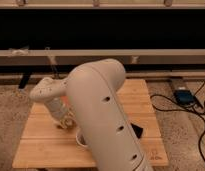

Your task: Wipe the white sponge on the table

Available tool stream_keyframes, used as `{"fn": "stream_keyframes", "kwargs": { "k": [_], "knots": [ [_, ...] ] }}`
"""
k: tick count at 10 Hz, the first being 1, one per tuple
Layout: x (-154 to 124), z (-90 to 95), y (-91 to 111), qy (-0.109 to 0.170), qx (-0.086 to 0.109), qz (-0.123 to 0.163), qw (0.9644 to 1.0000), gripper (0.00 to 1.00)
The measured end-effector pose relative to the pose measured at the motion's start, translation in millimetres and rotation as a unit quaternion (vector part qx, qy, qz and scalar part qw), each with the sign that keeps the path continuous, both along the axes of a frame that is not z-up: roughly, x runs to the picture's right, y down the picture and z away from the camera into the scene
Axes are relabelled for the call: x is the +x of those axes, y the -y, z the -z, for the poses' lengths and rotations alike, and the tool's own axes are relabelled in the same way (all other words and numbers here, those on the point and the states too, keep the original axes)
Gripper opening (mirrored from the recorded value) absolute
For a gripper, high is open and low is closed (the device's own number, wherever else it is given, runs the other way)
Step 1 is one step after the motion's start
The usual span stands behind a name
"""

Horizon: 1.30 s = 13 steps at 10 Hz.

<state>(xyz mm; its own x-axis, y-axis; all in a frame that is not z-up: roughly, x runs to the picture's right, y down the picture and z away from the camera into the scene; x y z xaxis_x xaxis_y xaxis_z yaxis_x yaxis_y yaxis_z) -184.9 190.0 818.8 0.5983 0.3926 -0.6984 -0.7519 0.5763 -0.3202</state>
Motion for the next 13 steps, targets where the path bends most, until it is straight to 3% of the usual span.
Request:
{"fn": "stream_keyframes", "kwargs": {
  "k": [3, 6, 8, 10, 13],
  "knots": [
    [27, -2.2, 1, -0.047, 0.007, -0.001, 0.9989, 0.00],
    [43, 8.6, -16, -0.054, -0.002, 0.025, 0.9982, 0.00],
    [37, 23.7, -36, -0.036, -0.010, 0.050, 0.9980, 0.00],
    [27, 48.9, -54, -0.002, -0.012, 0.083, 0.9964, 0.00],
    [8, 68.5, -68, 0.045, -0.017, 0.127, 0.9907, 0.00]
  ]
}}
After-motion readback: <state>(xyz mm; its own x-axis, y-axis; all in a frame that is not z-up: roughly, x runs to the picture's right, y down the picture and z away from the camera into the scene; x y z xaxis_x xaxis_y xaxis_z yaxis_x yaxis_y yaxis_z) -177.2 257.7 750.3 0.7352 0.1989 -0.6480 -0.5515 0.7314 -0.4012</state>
